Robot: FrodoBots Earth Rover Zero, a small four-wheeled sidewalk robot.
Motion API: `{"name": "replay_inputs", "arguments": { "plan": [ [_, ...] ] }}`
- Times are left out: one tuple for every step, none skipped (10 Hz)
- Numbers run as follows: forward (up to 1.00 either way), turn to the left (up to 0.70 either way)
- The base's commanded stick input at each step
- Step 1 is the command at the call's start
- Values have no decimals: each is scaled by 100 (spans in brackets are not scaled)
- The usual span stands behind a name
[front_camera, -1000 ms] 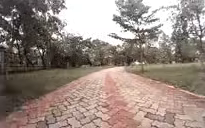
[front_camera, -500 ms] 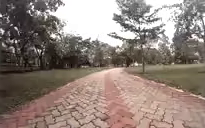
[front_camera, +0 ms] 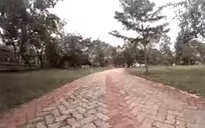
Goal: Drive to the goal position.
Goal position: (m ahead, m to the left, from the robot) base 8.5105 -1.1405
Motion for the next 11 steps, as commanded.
{"name": "replay_inputs", "arguments": {
  "plan": [
    [70, -34],
    [70, -34],
    [70, 1],
    [70, 1],
    [70, 1],
    [70, 1],
    [70, 1],
    [70, 1],
    [70, 1],
    [70, 1],
    [70, 1]
  ]
}}
